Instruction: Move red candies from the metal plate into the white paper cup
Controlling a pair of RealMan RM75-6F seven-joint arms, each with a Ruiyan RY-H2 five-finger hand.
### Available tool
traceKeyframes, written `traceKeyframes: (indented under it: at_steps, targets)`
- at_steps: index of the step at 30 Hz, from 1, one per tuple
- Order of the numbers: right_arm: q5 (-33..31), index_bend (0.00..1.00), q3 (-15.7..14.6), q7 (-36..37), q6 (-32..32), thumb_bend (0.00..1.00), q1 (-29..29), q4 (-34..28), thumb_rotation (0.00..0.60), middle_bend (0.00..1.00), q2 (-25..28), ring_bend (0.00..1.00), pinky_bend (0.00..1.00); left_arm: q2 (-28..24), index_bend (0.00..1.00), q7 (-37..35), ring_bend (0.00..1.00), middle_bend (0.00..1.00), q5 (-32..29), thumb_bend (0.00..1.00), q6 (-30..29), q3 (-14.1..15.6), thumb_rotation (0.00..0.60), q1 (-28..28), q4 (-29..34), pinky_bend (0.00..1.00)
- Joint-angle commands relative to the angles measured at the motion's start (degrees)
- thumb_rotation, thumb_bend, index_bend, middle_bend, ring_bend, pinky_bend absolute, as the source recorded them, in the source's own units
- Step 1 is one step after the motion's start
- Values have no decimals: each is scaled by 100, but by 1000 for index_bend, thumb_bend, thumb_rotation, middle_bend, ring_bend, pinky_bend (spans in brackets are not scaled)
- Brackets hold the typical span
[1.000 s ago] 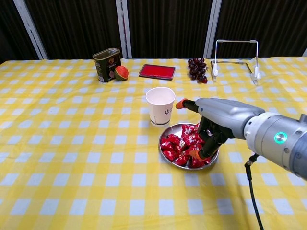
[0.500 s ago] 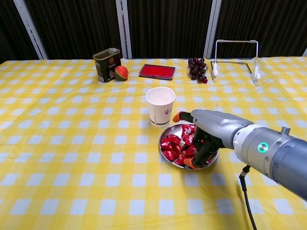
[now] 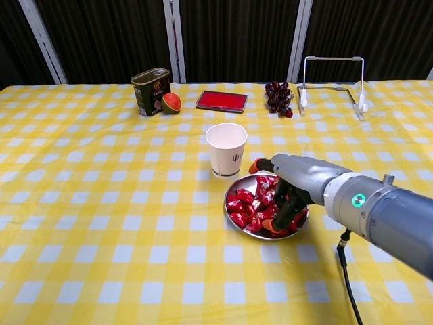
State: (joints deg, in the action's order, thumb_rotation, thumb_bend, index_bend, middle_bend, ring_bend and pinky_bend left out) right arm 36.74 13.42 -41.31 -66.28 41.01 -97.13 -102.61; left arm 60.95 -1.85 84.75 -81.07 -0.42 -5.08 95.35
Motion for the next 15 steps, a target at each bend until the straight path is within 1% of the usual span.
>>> traceKeyframes:
  at_steps: [1,15]
  targets:
    - [-31,141,-11,11,17,346,25,42,600,864,-5,931,1000,-4,0,-2,0,0,-3,11,15,5,600,-5,1,0]
    - [-285,149,-33,36,81,346,122,309,600,864,-29,931,1000,-18,0,-15,0,0,17,11,30,18,600,-14,9,0]
